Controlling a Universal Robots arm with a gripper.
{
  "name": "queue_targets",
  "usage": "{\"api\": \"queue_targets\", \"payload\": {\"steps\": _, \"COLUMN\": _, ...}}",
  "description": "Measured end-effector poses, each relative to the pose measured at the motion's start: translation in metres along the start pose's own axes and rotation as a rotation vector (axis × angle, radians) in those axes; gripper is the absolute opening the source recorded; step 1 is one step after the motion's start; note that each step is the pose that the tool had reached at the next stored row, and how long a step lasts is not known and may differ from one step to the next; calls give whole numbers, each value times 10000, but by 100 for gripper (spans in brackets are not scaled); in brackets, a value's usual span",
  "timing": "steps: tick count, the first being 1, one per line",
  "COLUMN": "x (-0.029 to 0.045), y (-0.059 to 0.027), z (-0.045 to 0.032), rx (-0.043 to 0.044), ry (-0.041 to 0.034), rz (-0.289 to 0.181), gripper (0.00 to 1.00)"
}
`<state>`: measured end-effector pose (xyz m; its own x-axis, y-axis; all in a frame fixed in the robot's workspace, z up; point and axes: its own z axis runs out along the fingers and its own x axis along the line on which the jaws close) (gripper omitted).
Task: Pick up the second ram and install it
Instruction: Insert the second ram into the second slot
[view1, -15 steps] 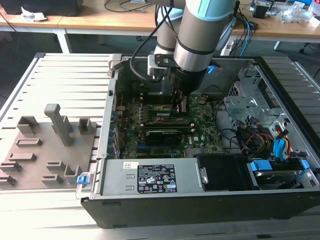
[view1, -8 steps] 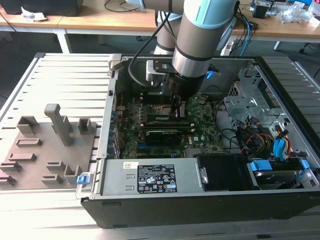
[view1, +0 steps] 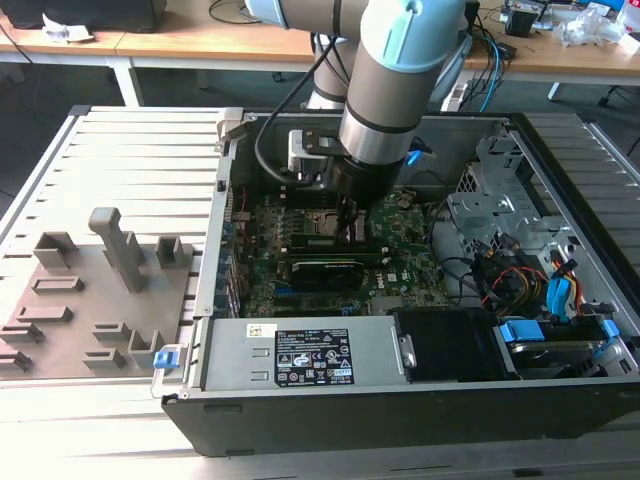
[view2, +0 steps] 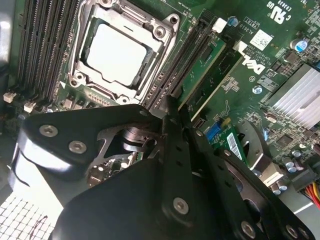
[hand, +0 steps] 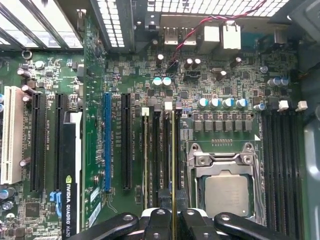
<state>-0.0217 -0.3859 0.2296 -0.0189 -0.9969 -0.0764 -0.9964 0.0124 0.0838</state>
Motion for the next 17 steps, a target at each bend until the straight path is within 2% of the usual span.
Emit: {"api": "queue_targets", "payload": {"steps": 17, "x": 2, "y": 1, "z": 61, "rx": 0, "ry": 1, "rz": 0, "gripper": 14}}
